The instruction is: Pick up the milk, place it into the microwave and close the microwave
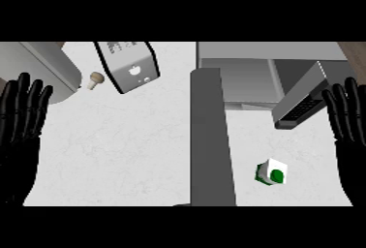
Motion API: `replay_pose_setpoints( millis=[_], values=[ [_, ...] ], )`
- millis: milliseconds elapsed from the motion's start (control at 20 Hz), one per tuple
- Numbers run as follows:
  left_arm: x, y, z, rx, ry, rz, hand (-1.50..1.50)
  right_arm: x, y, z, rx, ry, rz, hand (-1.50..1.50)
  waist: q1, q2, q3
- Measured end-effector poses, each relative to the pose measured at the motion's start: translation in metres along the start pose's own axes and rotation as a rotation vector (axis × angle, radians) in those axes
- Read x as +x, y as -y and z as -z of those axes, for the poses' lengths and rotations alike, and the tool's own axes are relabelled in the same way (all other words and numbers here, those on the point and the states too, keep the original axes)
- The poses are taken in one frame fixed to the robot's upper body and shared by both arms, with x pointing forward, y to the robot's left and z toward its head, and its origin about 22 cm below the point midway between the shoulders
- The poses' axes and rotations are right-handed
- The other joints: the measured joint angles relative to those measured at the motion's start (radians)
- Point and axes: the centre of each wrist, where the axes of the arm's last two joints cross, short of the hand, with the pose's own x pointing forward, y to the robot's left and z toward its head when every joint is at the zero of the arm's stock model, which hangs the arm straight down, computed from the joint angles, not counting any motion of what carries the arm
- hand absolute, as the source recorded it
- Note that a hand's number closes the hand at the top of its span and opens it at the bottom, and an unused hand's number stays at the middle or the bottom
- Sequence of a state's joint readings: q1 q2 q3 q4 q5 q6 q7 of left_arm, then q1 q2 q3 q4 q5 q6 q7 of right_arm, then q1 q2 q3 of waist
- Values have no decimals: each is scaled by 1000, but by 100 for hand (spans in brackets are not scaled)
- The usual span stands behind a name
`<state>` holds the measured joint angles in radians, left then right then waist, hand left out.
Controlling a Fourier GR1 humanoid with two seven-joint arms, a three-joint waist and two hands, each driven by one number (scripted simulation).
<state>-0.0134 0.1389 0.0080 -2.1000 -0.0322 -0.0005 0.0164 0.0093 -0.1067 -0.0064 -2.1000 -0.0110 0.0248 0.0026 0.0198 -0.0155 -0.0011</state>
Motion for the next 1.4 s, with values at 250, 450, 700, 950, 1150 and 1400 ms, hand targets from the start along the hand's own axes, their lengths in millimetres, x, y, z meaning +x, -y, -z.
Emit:
replay_pose_setpoints(
  millis=[250, 450, 700, 950, 1150, 1400],
  values=[
    [-13, -3, 7, -30, 6, -35, -150, 4, -8, -4, 57, 20, 21, -150, -16, 11, 1],
    [-33, -3, 4, -17, -65, -113, -150, -1, -20, -5, 67, -26, 117, -150, -20, 15, 1],
    [-31, 4, -7, -5, -104, -158, -150, -1, -14, -10, 58, -77, 165, -150, -20, 15, 1],
    [-24, 9, -22, 1, -123, -168, -150, -13, -12, -17, 42, -117, 163, -150, -19, 15, 1],
    [-16, 7, -33, 3, -126, -168, -150, -32, -10, -26, 36, -151, 127, -150, -18, 15, 1],
    [-12, 4, -41, 3, -121, -172, -150, -59, -4, -40, 26, -202, 114, -150, -18, 15, 1]
  ],
)
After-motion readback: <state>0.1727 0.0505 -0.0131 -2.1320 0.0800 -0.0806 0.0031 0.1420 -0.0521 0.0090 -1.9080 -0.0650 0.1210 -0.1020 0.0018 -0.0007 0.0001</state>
